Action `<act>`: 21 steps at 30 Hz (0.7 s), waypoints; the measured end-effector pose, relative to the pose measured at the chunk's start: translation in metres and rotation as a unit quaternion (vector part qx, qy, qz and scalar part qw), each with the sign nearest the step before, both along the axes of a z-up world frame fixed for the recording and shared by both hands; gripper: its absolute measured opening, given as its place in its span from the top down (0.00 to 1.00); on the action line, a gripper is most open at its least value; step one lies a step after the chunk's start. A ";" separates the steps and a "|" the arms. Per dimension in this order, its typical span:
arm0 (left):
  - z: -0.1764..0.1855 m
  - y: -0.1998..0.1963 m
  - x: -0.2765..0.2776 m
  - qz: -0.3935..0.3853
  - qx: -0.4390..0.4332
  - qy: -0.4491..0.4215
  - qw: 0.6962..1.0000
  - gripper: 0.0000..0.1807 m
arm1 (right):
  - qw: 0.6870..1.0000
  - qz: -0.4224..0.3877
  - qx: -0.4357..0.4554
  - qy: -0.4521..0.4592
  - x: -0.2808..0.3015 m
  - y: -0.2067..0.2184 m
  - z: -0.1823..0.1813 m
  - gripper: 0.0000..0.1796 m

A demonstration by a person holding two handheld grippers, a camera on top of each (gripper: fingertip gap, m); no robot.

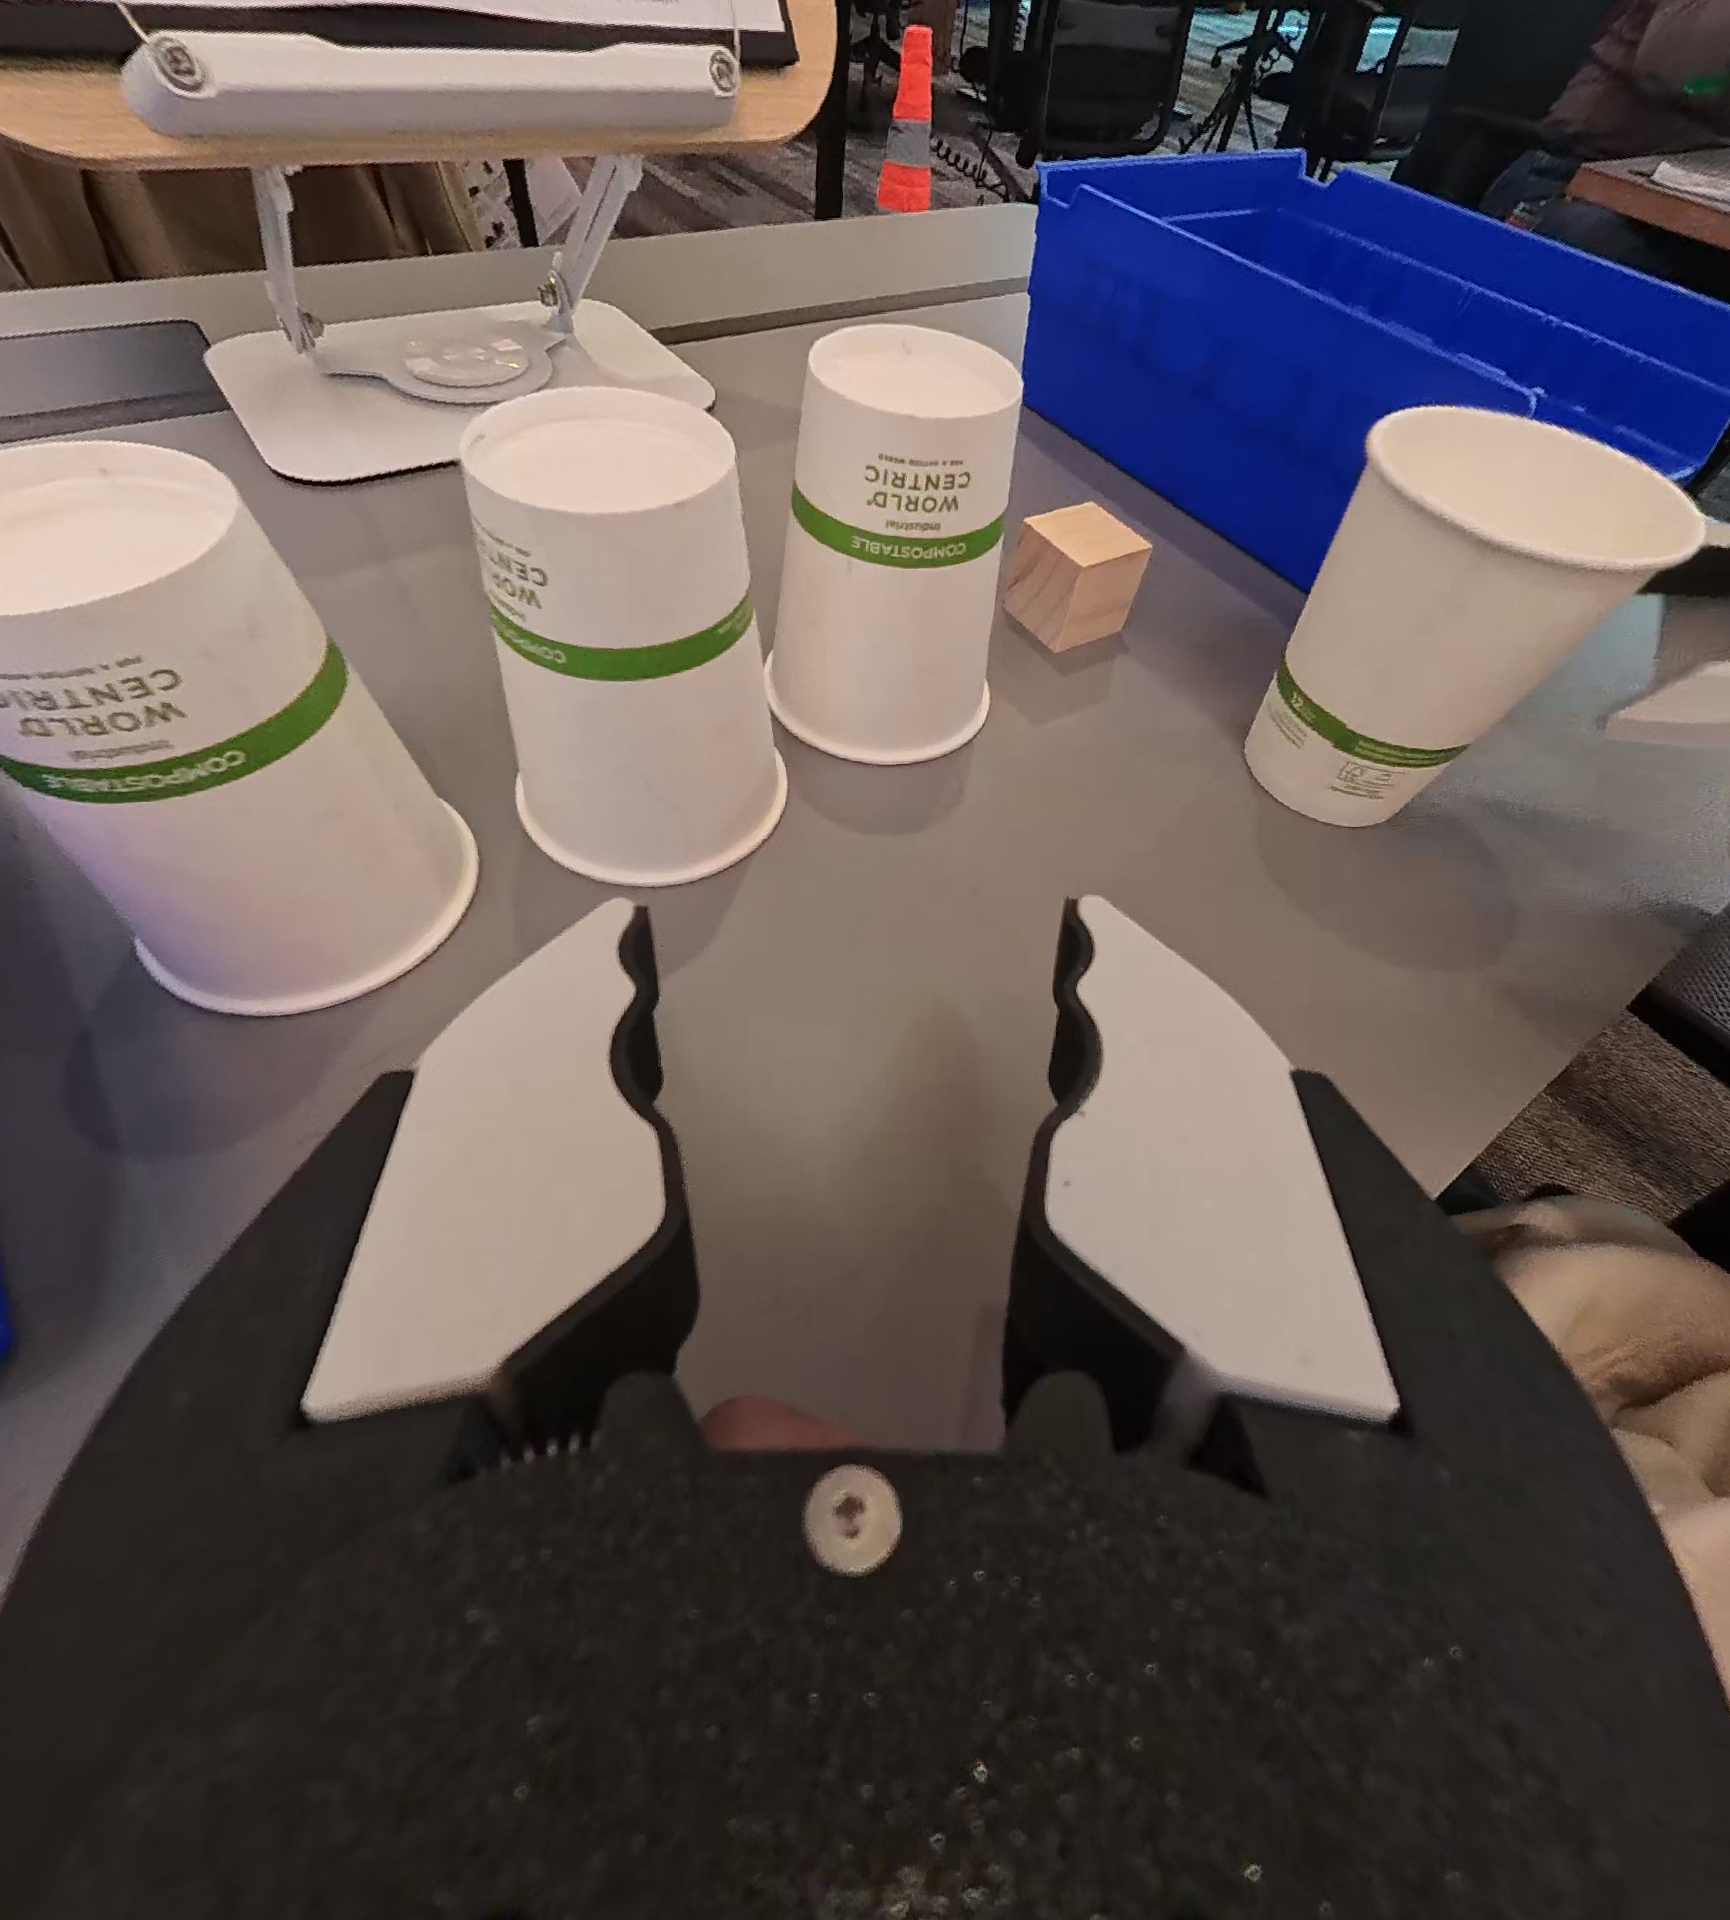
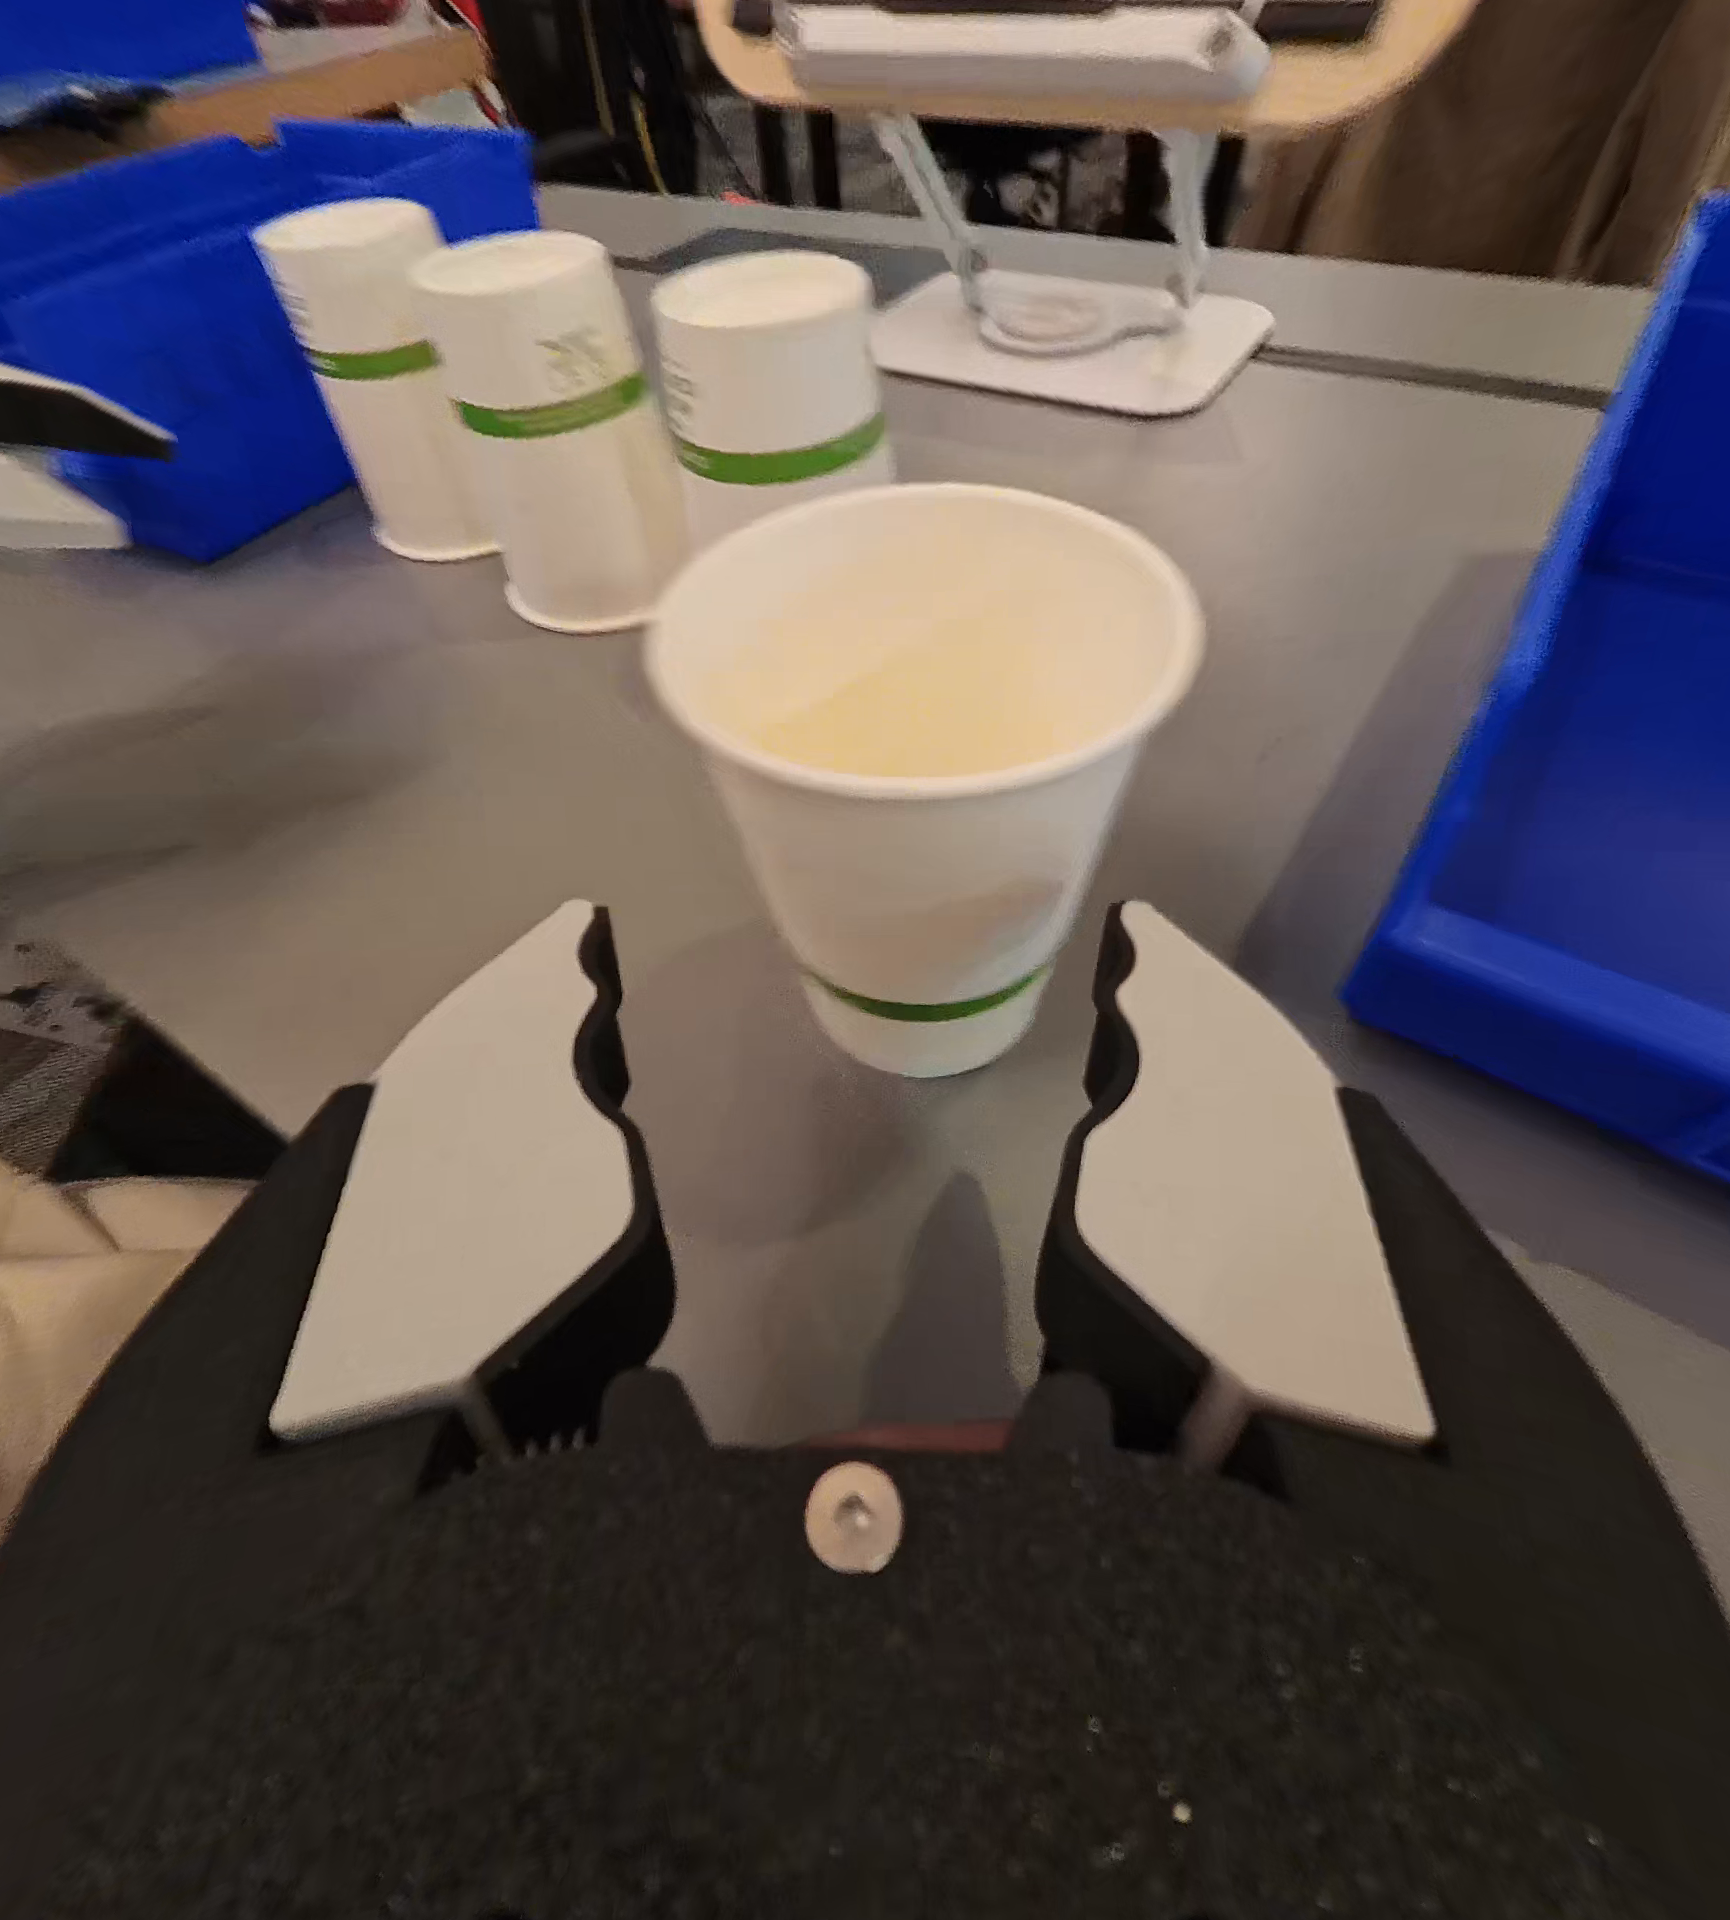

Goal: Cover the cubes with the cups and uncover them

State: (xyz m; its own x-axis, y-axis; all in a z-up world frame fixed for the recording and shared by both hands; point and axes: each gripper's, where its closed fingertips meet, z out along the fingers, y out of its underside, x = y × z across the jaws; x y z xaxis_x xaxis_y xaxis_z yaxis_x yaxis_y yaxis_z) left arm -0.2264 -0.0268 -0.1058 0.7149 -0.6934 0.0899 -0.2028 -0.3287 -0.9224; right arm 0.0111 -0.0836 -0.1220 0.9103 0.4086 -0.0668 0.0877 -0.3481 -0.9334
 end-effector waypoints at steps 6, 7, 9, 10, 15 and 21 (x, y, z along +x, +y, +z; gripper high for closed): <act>-0.001 0.007 -0.025 0.071 0.025 0.013 0.997 0.59 | 0.992 0.120 0.012 0.023 -0.097 -0.040 -0.011 0.52; -0.002 0.009 -0.029 0.081 0.028 0.017 0.996 0.59 | 0.992 0.127 0.022 0.016 -0.108 -0.039 -0.013 0.52; -0.003 0.008 -0.031 0.084 0.027 0.021 0.996 0.60 | 0.990 0.141 0.024 0.007 -0.126 -0.035 -0.019 0.51; -0.004 0.008 -0.032 0.085 0.025 0.019 0.996 0.60 | 0.989 0.147 0.021 0.010 -0.132 -0.033 -0.020 0.51; -0.005 0.005 -0.034 0.082 0.020 0.016 0.996 0.60 | 0.978 0.190 0.028 -0.082 -0.135 -0.016 0.009 0.52; -0.012 0.001 -0.022 0.058 0.016 0.029 0.998 0.60 | 0.909 0.280 0.016 -0.308 -0.106 0.078 0.099 0.61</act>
State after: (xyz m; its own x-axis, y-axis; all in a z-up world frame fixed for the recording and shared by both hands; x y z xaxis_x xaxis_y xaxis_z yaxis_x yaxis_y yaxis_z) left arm -0.2483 -0.0258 -0.1176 0.7939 -0.6076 0.0250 -0.2193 -0.3245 -0.9201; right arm -0.0949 -0.0052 -0.0233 0.4204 0.8118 0.4053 0.7515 -0.0613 -0.6569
